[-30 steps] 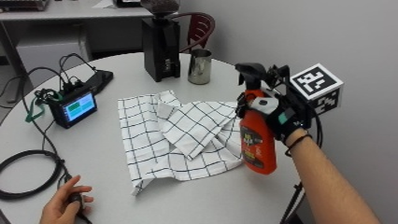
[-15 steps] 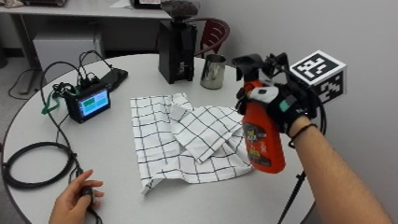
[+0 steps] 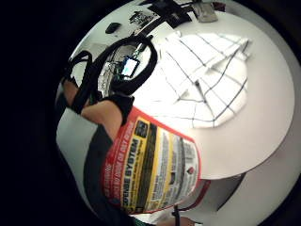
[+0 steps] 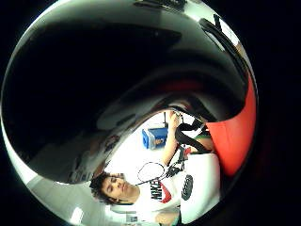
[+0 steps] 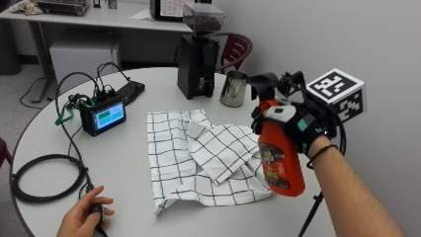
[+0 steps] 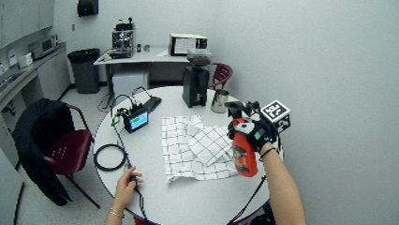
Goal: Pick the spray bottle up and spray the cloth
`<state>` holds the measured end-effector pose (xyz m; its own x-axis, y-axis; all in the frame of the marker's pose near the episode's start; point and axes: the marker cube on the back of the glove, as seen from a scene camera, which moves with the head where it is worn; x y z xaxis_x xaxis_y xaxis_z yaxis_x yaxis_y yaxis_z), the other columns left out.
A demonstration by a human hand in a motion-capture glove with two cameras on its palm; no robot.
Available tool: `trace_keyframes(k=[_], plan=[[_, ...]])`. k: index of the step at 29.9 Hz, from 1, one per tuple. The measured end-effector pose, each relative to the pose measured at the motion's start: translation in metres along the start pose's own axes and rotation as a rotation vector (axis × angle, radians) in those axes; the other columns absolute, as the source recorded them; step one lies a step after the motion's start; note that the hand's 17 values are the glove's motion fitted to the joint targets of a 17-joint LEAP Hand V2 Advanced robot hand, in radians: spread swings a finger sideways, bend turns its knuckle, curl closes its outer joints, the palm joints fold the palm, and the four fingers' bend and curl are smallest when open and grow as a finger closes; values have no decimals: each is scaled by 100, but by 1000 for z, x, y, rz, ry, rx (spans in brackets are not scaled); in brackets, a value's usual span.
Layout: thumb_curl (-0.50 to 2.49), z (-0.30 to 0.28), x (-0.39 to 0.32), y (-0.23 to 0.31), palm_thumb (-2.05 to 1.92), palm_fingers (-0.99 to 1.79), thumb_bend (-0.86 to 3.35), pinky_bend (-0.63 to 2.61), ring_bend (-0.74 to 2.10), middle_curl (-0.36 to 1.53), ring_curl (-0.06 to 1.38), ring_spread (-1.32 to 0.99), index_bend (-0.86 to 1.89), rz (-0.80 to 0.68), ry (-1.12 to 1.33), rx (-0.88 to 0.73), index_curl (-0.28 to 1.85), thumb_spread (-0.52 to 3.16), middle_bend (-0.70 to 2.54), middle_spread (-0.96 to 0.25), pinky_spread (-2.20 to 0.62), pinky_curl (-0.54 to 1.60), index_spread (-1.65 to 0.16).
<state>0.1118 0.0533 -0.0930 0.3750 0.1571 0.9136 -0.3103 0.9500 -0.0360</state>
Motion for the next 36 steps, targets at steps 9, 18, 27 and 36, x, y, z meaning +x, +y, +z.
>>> trace_keyframes(k=[9, 18, 27, 36], plan=[[74, 26, 49, 5, 100, 115, -3, 16, 56, 50, 45, -13, 16, 82, 1, -57, 46, 47, 55, -11, 23, 24, -17], [75, -17, 23, 30, 100, 115, -3, 16, 56, 50, 45, -13, 16, 40, -90, 72, 46, 46, 55, -11, 23, 25, -17], [76, 20, 93, 26, 100, 115, -3, 17, 56, 51, 45, -13, 16, 156, -82, -14, 46, 46, 55, -11, 24, 25, -17], [76, -15, 72, 53, 100, 115, -3, 16, 56, 51, 45, -13, 16, 86, -174, 155, 46, 46, 55, -11, 24, 26, -17]])
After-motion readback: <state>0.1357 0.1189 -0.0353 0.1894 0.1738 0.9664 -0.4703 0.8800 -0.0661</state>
